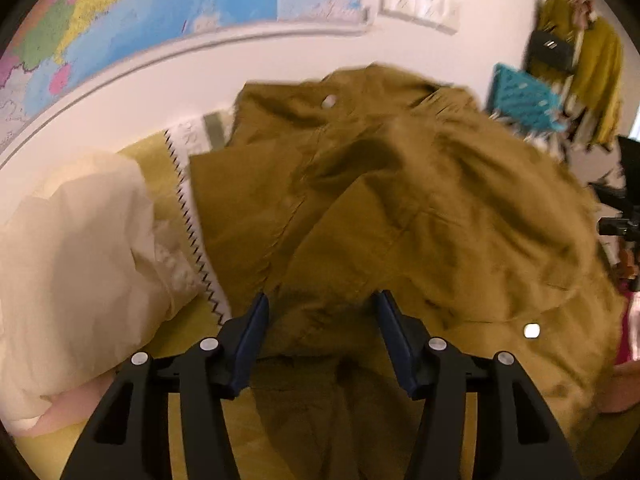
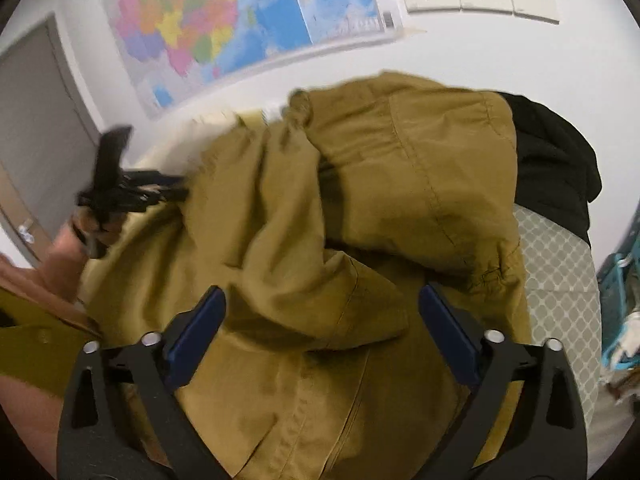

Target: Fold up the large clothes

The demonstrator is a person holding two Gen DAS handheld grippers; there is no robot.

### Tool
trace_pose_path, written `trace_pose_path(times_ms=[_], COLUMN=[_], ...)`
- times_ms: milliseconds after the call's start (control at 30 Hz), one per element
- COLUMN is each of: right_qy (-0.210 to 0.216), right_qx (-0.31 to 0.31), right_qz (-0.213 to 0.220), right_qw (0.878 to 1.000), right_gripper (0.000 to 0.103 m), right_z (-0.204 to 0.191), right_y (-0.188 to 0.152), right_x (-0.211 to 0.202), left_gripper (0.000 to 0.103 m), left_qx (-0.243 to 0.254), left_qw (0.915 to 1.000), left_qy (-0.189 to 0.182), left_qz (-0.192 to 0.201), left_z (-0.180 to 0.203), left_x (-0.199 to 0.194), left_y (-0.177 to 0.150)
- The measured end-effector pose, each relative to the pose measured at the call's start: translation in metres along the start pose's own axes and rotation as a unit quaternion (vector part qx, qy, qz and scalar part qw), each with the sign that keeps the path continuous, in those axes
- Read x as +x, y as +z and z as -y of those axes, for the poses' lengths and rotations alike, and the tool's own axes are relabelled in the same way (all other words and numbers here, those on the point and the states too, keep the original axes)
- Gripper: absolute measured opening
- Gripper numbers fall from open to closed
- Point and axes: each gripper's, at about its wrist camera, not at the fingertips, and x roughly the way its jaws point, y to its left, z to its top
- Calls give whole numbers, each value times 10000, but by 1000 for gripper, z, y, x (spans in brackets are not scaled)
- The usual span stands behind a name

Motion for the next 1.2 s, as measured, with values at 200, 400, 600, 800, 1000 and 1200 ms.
trace_pose_path(times_ms=[200, 400, 600, 800, 1000, 1200], right_qy=[-187, -1638, -1781, -984, -475, 435], right_qx=[-217, -406, 65, 442, -294, -1255], right_qz=[249, 236, -474, 318, 545, -86], right_qw=[9993, 9854, 9829, 9937, 9970, 9911], right_gripper=[21, 30, 67, 77, 76, 78], right_z=[-10, 2, 48, 58, 4, -77], right_y=[55, 125, 110, 95, 125, 204], right_x=[-9, 8, 73, 27, 17, 82], left_gripper=[39, 43, 60, 64, 63, 63], left_qx=[-535, -686, -208, -148, -393, -653], left_qw=[9974, 9930, 9979, 9965, 9982, 9970], left_qy=[441, 918, 260, 36, -60, -135], left_qz=[200, 281, 558, 821, 445, 388], left_z=[-13, -9, 2, 0, -1, -5], left_x=[-7, -18, -43, -48, 1, 8], left_y=[-2, -14, -13, 24, 39, 19])
